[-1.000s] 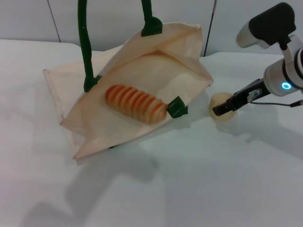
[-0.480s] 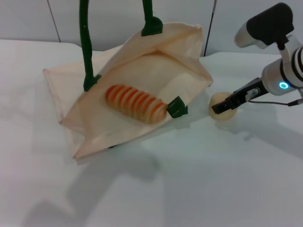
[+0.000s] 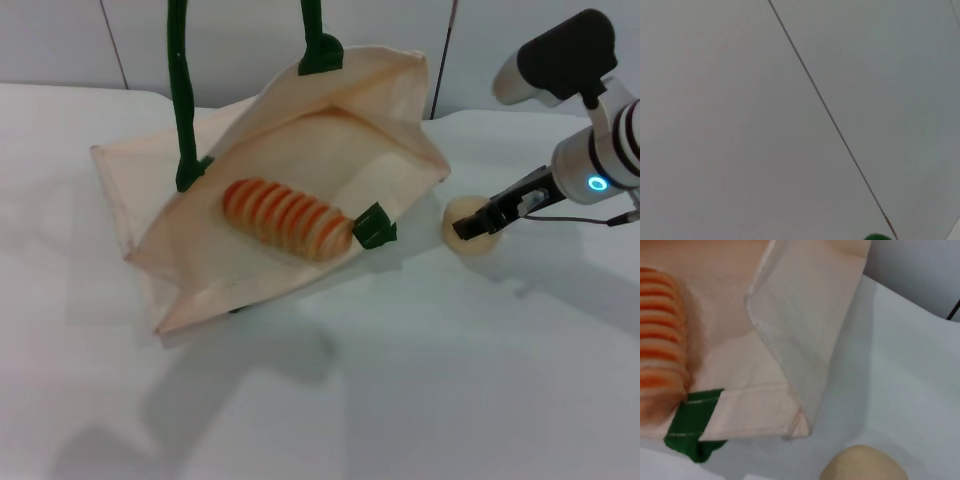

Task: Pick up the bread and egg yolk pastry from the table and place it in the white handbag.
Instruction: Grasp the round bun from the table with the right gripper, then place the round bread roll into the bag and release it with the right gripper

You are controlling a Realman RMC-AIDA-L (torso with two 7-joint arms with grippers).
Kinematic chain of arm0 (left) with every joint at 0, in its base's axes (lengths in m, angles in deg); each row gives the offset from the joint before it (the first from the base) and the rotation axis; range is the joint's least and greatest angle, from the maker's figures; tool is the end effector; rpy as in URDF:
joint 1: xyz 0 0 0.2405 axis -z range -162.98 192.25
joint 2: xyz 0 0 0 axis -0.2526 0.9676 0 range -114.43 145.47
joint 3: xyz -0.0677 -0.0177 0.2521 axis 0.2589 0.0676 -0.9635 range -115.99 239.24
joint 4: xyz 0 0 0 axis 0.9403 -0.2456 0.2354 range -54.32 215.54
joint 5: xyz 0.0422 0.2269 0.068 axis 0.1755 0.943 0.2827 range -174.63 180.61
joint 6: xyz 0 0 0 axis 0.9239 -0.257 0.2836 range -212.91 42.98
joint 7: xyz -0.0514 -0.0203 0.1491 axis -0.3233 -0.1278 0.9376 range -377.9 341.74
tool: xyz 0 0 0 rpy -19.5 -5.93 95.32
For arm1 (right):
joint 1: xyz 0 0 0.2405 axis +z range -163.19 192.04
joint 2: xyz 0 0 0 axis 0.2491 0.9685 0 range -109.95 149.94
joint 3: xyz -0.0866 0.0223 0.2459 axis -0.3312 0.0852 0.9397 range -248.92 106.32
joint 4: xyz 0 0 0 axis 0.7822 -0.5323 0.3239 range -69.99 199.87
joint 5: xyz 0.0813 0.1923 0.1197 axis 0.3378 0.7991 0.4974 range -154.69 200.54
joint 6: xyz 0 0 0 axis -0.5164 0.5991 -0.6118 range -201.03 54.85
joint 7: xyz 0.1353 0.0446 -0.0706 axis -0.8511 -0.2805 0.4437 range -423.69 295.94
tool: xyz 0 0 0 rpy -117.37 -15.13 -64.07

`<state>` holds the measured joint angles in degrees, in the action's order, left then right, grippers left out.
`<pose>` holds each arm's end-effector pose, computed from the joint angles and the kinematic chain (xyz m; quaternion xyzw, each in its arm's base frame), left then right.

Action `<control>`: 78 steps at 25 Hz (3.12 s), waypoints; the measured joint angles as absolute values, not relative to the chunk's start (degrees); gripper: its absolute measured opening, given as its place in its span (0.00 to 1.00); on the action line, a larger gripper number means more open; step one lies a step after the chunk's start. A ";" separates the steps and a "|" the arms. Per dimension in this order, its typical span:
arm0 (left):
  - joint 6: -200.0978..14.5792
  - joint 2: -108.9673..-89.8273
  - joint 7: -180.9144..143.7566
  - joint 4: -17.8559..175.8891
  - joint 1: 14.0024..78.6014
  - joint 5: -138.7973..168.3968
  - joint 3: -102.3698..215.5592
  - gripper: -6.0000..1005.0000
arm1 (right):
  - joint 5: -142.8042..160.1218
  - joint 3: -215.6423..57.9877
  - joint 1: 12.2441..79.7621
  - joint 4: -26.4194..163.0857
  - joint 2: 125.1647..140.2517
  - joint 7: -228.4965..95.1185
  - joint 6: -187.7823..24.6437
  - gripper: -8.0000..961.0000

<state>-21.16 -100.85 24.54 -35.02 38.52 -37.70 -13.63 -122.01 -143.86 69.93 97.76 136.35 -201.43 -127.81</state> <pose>-0.0437 0.3911 0.1346 -0.8759 -0.0347 -0.1005 0.4707 0.2028 0.4879 -0.0646 -0.9056 0.3190 -0.1201 0.2522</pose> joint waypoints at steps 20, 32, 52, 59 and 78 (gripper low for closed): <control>-21.16 -100.94 24.48 -35.15 38.11 -36.45 -13.24 0.16 | -122.56 -143.46 68.74 101.54 135.99 -201.56 -129.24 0.56; -21.42 -100.88 24.45 -35.12 37.56 -36.20 -12.49 0.17 | -126.84 -138.94 61.91 119.98 136.13 -202.51 -140.33 0.52; -22.03 -100.86 24.58 -34.40 37.60 -35.53 -10.79 0.17 | -110.50 -149.86 53.50 145.42 136.63 -204.60 -155.03 0.49; -22.48 -100.93 23.54 -34.35 38.79 -36.69 -11.61 0.18 | -108.46 -157.47 55.66 142.58 136.63 -204.96 -149.62 0.49; -22.25 -100.86 23.30 -34.17 39.50 -39.47 -14.53 0.18 | -107.88 -158.25 63.02 125.09 136.50 -201.16 -134.11 0.48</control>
<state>-22.25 -100.86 23.30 -34.17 39.50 -39.47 -14.53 -107.88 -158.25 63.02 125.09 136.50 -201.16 -134.11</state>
